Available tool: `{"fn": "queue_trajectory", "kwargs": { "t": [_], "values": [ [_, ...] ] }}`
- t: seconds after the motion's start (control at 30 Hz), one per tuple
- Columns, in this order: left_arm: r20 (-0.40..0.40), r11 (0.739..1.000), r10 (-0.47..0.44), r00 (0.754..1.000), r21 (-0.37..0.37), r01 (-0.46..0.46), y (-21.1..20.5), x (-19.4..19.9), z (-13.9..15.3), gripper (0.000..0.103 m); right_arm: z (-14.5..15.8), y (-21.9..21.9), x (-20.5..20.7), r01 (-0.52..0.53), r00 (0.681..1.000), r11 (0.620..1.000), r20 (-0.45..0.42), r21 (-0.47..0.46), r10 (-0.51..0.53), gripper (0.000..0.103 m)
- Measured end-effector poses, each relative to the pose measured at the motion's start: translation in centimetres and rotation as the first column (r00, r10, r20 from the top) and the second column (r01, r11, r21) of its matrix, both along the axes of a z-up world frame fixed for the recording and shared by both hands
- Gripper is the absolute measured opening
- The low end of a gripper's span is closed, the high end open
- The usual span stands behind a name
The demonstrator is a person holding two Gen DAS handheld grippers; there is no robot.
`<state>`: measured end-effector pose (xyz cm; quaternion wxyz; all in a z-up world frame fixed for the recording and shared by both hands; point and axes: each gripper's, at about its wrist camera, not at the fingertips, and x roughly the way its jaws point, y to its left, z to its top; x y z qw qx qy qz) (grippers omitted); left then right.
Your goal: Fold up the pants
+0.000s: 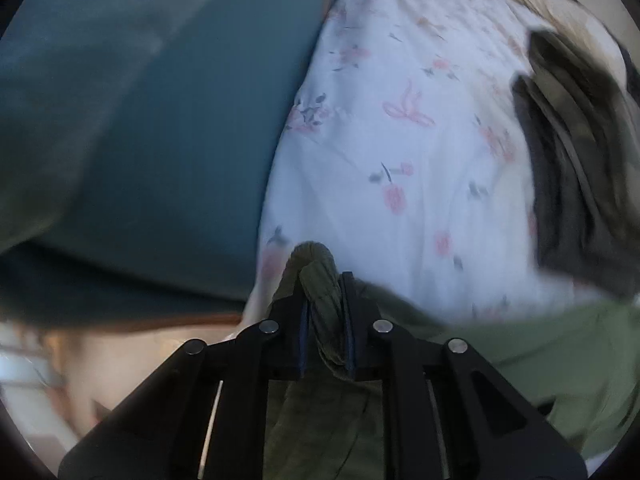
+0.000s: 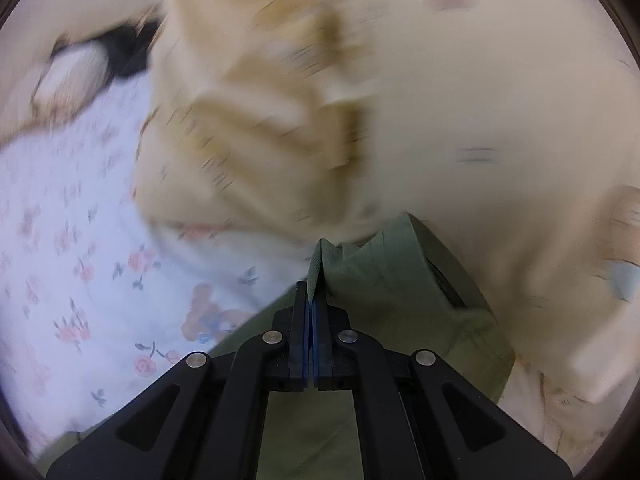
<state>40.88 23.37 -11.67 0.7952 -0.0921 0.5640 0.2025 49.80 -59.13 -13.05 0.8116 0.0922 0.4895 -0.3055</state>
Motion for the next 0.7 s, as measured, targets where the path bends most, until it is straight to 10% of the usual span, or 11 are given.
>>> {"fn": "queue_trajectory", "kwargs": {
  "t": [0.1, 0.2, 0.27, 0.4, 0.53, 0.7],
  "values": [
    [0.031, 0.999, 0.010, 0.999, -0.040, -0.008, 0.4, 0.1, 0.1, 0.066, -0.7, 1.1, 1.2, -0.094, 0.996, 0.995, -0.001, -0.041, 0.094, 0.028],
    [0.105, 0.998, -0.058, 0.993, 0.022, 0.056, -1.4, -1.8, 2.4, 0.066, 0.5, 1.3, 0.5, -0.193, 0.981, 0.979, 0.023, -0.063, 0.195, 0.059],
    [0.184, 0.989, -0.116, 0.976, 0.108, 0.098, -3.4, -4.0, 4.7, 0.067, 2.4, 1.8, -0.7, -0.237, 0.967, 0.965, 0.063, -0.111, 0.245, 0.062],
    [0.346, 0.933, -0.299, 0.889, 0.302, 0.196, -8.4, -8.4, 7.7, 0.088, 5.8, 2.3, -4.2, -0.290, 0.942, 0.922, 0.093, -0.255, 0.322, 0.077],
    [0.243, 0.894, -0.433, 0.868, 0.242, 0.378, -11.6, -7.2, 4.4, 0.088, 4.6, 1.4, -6.5, -0.382, 0.917, 0.924, 0.121, -0.004, 0.380, 0.077],
    [-0.041, 0.910, -0.377, 0.925, 0.172, 0.378, -10.8, -4.6, -4.3, 0.081, -3.6, 3.4, -8.0, -0.465, 0.875, 0.844, -0.001, 0.268, 0.483, 0.062]
  ]
}}
